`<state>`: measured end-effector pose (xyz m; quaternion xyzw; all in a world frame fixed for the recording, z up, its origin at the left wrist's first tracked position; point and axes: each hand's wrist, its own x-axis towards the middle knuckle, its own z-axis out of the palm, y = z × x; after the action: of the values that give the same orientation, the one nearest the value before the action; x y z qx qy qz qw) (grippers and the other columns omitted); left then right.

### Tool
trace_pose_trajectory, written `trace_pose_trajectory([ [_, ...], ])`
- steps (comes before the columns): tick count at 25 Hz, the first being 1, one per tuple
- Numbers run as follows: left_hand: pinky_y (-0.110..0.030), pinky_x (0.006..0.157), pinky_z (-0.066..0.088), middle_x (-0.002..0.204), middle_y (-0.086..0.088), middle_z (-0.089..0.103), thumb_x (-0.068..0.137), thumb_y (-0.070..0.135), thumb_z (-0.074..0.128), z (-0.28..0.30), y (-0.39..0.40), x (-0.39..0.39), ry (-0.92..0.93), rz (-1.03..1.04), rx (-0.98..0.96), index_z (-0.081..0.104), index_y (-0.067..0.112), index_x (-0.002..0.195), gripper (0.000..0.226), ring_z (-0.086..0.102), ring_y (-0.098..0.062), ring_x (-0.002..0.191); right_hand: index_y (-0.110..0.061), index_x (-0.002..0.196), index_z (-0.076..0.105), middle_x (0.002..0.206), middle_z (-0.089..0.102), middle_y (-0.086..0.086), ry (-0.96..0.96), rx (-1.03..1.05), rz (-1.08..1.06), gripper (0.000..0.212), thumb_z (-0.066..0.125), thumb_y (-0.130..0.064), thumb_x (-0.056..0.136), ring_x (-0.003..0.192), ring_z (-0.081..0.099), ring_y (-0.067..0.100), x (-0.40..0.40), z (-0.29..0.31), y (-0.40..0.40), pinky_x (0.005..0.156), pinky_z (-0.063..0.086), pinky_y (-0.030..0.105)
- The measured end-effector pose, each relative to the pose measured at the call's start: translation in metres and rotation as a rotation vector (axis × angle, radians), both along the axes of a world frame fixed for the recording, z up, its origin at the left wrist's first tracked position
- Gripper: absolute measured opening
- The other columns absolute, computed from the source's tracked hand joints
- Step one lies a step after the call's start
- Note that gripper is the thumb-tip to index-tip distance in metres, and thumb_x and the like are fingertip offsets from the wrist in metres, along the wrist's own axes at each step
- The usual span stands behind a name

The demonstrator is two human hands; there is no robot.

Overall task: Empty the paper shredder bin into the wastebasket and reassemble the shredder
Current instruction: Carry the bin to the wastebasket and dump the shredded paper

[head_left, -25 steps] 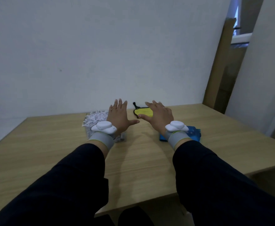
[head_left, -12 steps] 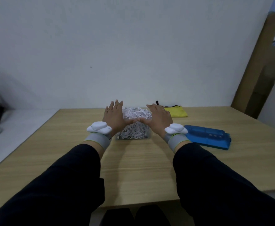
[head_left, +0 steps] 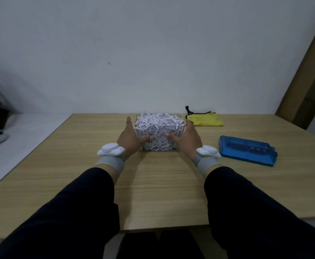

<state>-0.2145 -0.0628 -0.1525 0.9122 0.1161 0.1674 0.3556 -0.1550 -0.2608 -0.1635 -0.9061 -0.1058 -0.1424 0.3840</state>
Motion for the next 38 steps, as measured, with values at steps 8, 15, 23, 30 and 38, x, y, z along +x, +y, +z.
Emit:
trace_pose_trajectory([
  [8, -0.036, 0.103, 0.040, 0.151, -0.014, 0.036, 0.073, 0.049, 0.074, -0.025, 0.001, 0.010, -0.039, -0.022, -0.298, 0.003, 0.010, 0.151, 0.113, 0.041, -0.030, 0.134, -0.011, 0.139, 0.035, 0.139, 0.049, 0.008, 0.125, 0.297, 0.021, 0.107, 0.072, -0.073, 0.060, 0.126, 0.048, 0.028, -0.001, -0.019, 0.002, 0.101, 0.044, 0.046],
  [15, -0.027, 0.096, 0.043, 0.136, -0.001, 0.056, 0.063, 0.063, 0.074, -0.024, 0.000, 0.016, -0.139, -0.079, -0.359, 0.024, 0.024, 0.147, 0.105, 0.054, -0.019, 0.121, -0.021, 0.132, 0.046, 0.131, 0.059, 0.000, 0.134, 0.389, 0.143, 0.090, 0.073, -0.070, 0.061, 0.118, 0.057, 0.022, -0.003, -0.017, 0.007, 0.098, 0.048, 0.039],
  [23, -0.021, 0.091, 0.040, 0.126, 0.005, 0.063, 0.066, 0.053, 0.078, -0.021, -0.004, 0.021, -0.204, -0.097, -0.373, 0.037, 0.028, 0.141, 0.089, 0.059, -0.014, 0.114, -0.013, 0.143, 0.034, 0.141, 0.053, 0.007, 0.182, 0.420, 0.173, 0.095, 0.076, -0.056, 0.069, 0.126, 0.051, 0.027, 0.003, -0.011, 0.004, 0.102, 0.044, 0.037],
  [30, -0.019, 0.090, 0.039, 0.123, 0.009, 0.065, 0.065, 0.060, 0.074, -0.001, -0.031, 0.028, -0.225, -0.161, -0.314, 0.042, 0.030, 0.139, 0.085, 0.060, -0.010, 0.110, -0.017, 0.140, 0.040, 0.136, 0.058, 0.003, 0.120, 0.447, 0.148, 0.092, 0.076, -0.059, 0.067, 0.122, 0.055, 0.023, 0.004, 0.001, -0.026, 0.097, 0.045, 0.032],
  [38, -0.028, 0.091, 0.046, 0.122, 0.003, 0.066, 0.060, 0.071, 0.069, 0.030, -0.086, 0.060, -0.228, -0.220, -0.236, 0.043, 0.029, 0.139, 0.093, 0.061, -0.016, 0.112, -0.016, 0.138, 0.041, 0.134, 0.057, 0.002, 0.016, 0.471, 0.059, 0.081, 0.074, -0.052, 0.074, 0.120, 0.054, 0.023, 0.010, 0.029, -0.084, 0.090, 0.043, 0.028],
])
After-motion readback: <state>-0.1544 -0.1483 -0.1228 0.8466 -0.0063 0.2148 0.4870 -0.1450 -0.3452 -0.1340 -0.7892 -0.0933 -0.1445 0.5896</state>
